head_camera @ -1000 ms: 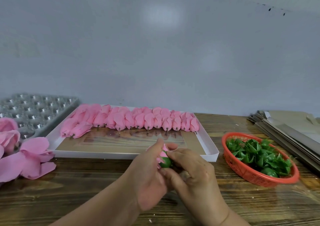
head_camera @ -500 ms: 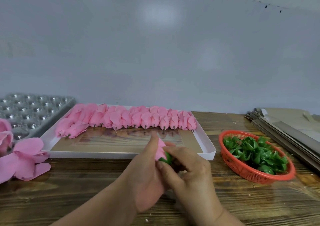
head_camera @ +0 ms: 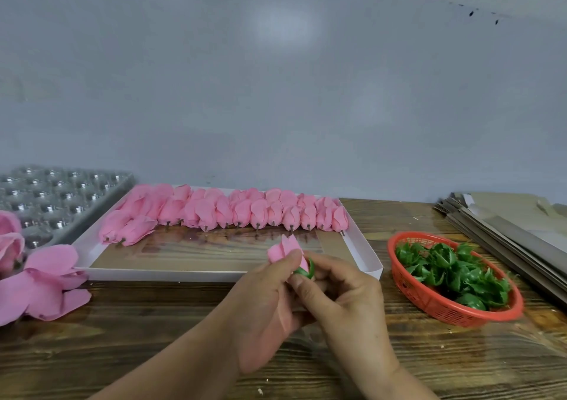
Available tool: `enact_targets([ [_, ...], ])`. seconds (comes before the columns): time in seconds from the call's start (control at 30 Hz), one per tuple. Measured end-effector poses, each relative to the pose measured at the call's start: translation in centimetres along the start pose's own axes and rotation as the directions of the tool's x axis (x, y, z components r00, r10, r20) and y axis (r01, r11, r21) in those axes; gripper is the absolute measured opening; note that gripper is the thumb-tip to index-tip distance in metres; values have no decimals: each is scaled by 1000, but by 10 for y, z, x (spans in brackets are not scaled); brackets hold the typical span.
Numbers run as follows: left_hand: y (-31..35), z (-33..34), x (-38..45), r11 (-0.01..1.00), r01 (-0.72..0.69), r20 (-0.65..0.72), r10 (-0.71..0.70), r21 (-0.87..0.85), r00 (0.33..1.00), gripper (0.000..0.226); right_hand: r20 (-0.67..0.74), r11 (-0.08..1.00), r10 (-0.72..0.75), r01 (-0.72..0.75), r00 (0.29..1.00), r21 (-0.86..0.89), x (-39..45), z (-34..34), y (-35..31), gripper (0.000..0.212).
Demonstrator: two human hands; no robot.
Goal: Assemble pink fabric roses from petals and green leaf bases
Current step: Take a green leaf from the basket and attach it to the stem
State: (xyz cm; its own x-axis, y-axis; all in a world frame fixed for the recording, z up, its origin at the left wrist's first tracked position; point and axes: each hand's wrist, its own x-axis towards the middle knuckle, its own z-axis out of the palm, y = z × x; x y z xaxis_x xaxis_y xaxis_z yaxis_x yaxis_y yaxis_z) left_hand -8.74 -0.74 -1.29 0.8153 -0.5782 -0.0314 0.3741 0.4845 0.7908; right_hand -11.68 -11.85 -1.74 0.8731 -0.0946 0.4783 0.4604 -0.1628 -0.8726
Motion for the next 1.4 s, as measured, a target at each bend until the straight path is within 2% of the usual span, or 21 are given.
enact_targets([
  [0.1,3,-4,0,1000,13,24,-14,24,1000,50,5,1000,6,-6,1000,23,0,-2,-2,23],
  [0.2,12,-6,-2,997,28,78,-33,71,996,33,-9,998,17,-17,1000,56,1,-4,-4,22],
  [0.33,14,-10,-1,991,4,27,-8,133,1000,40,28,991,10,-13,1000,131,0,-4,-4,27],
  [0.43,12,-7,1,998,-36,-37,38,49,999,30,39,988,-8,1,999,154,1,-5,-5,26],
  [0.6,12,-8,3,1000,-15,-90,15,8,996,40,90,986,26,-40,996,164,1,-6,-3,24],
  [0.77,15,-13,1,996,75,-70,-78,-40,994,50,94,994,49,-58,994,98,1,-6,0,24],
  [0.93,14,-12,1,992,86,-31,-89,-92,996,42,58,993,47,-53,997,102,-1,-2,4,30],
  [1.0,13,-10,0,989,97,-1,-97,-108,995,41,-2,997,29,-29,1000,76,-1,-1,6,31],
  [1.1,10,-7,-1,984,103,29,-100,-148,995,43,-120,986,-95,77,988,-149,-2,-3,12,20],
  [1.2,10,-6,1,974,75,20,-72,-215,997,42,-128,865,-360,280,924,-416,0,-4,15,17],
  [1.33,12,-2,-1,975,43,14,-41,-220,999,26,-60,737,-525,417,849,-532,1,-4,13,21],
  [1.4,14,-2,-2,965,42,6,-42,-259,999,25,-6,669,-576,467,817,-578,0,-3,12,24],
])
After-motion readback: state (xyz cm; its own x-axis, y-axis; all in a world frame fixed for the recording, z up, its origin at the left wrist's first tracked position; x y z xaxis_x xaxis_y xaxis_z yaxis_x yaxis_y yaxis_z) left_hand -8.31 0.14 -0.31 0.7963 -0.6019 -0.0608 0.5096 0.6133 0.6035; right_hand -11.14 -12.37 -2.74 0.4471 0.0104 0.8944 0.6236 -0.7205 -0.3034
